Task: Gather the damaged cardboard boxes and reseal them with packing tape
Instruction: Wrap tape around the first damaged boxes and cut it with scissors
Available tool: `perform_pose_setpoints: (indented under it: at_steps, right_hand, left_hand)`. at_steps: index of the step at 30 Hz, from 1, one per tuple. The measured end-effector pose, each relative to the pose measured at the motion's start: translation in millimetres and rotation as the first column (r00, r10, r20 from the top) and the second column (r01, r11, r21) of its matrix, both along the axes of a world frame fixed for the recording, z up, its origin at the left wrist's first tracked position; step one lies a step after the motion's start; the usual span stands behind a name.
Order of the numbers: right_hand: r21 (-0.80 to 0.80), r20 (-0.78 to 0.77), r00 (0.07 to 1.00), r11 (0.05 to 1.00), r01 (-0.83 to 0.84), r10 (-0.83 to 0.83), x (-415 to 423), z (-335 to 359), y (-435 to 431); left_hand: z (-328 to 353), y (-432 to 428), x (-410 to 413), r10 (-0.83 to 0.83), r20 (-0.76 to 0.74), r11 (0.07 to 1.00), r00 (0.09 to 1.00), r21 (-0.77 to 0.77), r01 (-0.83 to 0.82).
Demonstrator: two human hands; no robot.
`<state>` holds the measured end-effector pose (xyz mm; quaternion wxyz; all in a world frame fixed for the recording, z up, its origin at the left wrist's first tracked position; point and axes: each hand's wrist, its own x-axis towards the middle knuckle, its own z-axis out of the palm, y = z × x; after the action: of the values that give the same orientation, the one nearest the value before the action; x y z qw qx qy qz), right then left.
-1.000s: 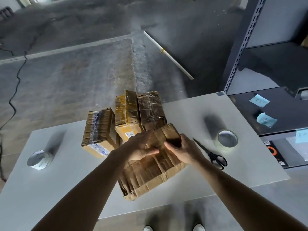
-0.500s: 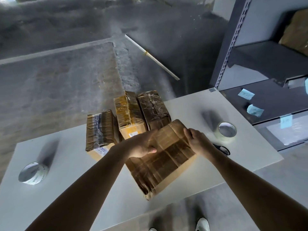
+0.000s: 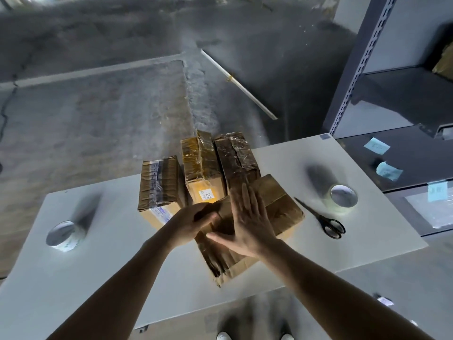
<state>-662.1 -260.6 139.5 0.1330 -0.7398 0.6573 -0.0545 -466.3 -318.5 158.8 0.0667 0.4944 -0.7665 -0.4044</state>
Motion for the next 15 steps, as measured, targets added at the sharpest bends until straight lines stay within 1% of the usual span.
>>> perform_pose_setpoints:
  at_steps: [3,7,15]
  right_hand:
    - [-0.005,-0.038,0.999,1.0,0.004,-0.004,-7,-3,-5]
    - [0.034,-0.06,0.99,0.991,0.131,-0.129,-49,1,-17]
    - [0.068,0.011,0.977,0.975,0.211,-0.212,-92,3,-26]
  left_hand:
    - [-2,3,3,-0.001,-0.013,0.999,1.0,-0.035,0.0]
    - [-6,2,5,0.025,-0.058,0.999,0.998,-0.023,-0.026]
    - [-13,-1,5,0.042,-0.052,0.999,0.998,-0.003,-0.042]
